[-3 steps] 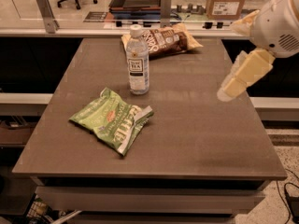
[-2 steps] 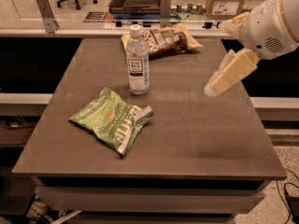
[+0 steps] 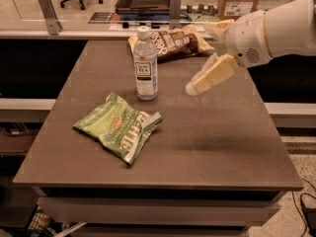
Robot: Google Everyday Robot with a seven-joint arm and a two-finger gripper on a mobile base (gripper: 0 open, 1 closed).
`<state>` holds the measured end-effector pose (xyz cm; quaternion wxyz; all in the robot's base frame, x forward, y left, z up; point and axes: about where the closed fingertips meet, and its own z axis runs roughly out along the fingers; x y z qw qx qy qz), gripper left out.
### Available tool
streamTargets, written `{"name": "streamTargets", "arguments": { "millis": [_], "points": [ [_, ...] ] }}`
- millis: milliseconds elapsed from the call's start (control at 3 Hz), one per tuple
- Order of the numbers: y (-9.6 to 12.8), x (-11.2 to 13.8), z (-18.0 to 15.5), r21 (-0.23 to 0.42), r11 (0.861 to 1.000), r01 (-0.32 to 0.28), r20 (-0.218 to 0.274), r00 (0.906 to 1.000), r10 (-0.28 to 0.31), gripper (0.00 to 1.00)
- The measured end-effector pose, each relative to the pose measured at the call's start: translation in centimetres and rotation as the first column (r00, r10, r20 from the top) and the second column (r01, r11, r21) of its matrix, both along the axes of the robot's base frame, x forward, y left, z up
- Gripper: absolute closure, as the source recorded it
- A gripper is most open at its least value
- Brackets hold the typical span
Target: Knock blue plastic bottle over
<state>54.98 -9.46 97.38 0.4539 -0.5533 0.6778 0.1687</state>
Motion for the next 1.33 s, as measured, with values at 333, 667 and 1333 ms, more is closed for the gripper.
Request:
{"name": "streamTargets", "arguments": {
  "millis": [333,667,1333],
  "points": [
    [2.5,1.9,0.3,0.095,0.994,-0.048,0.057,0.9975,0.043,0.00],
    [5.0,3.7,0.1,0.182,0.979,-0.091,0.086,0.9934,0.076,0.00],
    [10.2,7.0,-3.6,0.299,0.936,-0.185,0.058,0.9828,0.175,0.00]
  ]
}}
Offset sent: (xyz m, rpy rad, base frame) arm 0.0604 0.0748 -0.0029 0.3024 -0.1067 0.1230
